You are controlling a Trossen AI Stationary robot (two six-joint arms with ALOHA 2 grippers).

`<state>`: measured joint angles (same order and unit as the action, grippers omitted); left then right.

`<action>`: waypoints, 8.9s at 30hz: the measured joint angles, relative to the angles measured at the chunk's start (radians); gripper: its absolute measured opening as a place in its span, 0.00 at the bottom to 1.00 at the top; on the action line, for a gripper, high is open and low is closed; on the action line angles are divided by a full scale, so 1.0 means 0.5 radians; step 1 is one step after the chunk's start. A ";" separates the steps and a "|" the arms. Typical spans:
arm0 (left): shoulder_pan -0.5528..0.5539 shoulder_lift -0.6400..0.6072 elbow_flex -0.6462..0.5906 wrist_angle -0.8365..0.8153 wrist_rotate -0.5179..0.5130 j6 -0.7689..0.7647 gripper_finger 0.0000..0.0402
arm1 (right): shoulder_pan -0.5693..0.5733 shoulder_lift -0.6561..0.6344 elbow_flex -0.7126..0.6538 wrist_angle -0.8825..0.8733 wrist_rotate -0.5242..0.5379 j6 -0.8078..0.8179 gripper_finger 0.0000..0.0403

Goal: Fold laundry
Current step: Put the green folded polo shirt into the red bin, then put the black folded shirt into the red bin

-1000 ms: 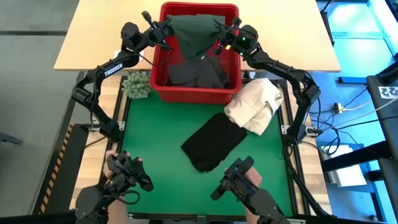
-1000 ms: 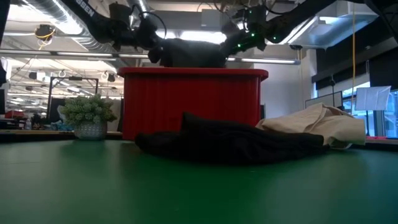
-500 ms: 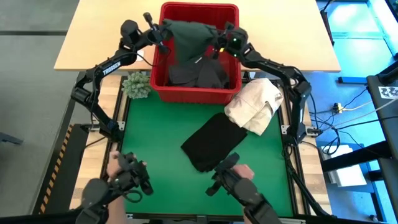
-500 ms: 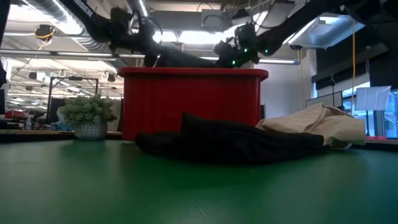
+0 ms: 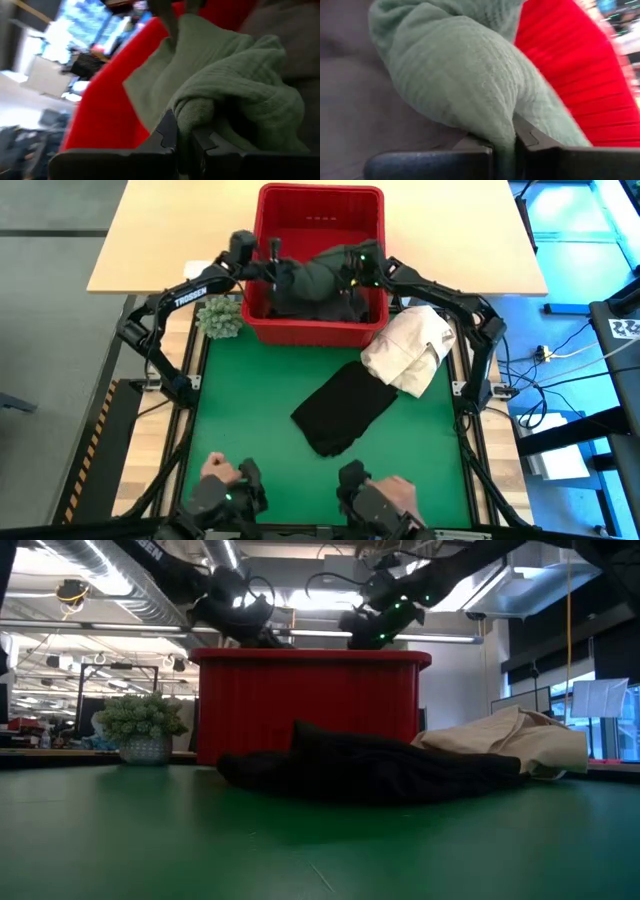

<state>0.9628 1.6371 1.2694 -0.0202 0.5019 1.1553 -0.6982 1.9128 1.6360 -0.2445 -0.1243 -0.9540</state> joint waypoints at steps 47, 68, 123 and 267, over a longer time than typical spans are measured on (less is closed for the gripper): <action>-0.841 -0.809 -0.001 -1.155 -0.637 -0.596 0.45 | 0.801 -0.090 0.728 -1.945 0.753 0.739 0.71; -1.926 -0.969 -0.800 -0.952 -1.224 -1.566 0.44 | 1.282 -0.229 -0.221 -1.569 0.217 1.541 0.52; -2.429 -0.970 -1.711 0.329 -1.443 -2.455 0.44 | 1.697 -0.041 -1.166 0.183 -0.016 2.264 0.52; -2.154 0.038 -1.572 0.522 0.005 -2.965 0.09 | 1.689 -0.143 -0.629 -0.435 0.411 2.050 0.52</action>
<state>-0.1141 1.6559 0.4831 0.2408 0.5041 -0.3270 0.1461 1.8412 1.3212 -0.4622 0.0813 0.0712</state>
